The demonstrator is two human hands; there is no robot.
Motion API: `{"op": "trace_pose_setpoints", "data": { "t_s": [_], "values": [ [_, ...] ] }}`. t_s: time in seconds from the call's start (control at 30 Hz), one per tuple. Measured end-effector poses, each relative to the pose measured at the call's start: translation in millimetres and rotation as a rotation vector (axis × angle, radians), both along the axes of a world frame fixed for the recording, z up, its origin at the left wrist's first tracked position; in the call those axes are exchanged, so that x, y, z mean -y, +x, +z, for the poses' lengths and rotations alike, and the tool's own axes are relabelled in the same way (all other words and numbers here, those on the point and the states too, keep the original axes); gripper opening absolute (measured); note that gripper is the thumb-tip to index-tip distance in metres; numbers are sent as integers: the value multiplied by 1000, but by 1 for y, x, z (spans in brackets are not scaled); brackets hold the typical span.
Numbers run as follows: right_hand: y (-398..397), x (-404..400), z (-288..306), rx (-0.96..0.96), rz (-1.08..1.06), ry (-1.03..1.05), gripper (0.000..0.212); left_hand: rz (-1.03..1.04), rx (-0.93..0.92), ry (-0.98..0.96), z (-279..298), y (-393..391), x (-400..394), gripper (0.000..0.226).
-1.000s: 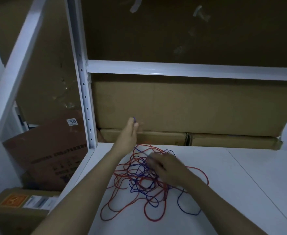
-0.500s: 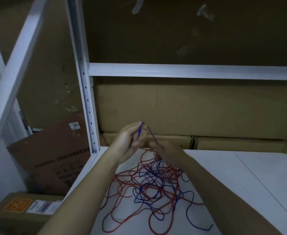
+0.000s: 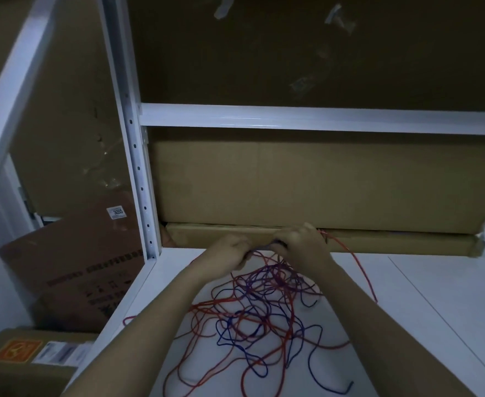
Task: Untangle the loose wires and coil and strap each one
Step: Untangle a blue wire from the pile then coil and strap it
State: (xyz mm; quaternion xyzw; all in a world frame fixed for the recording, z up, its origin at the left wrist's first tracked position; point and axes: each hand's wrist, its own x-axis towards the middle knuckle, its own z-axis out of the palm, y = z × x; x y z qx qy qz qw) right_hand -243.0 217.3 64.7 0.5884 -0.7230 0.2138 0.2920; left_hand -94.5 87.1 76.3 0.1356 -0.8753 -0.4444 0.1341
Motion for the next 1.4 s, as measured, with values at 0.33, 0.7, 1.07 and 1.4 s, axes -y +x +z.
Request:
{"op": "trace_pose_setpoints", "data": {
  "t_s": [0.33, 0.7, 1.07, 1.4],
  "values": [
    [9, -3, -20, 978, 178, -64, 50, 27, -566, 737, 64, 5, -4, 31],
    [27, 11, 31, 756, 129, -458, 19, 367, -427, 239, 73, -22, -16, 46],
    [34, 5, 35, 1013, 472, -192, 8, 229, -368, 295, 62, -19, -20, 51],
    [28, -8, 80, 980, 415, -175, 14, 66, -408, 253, 87, -11, -7, 41]
  ]
}}
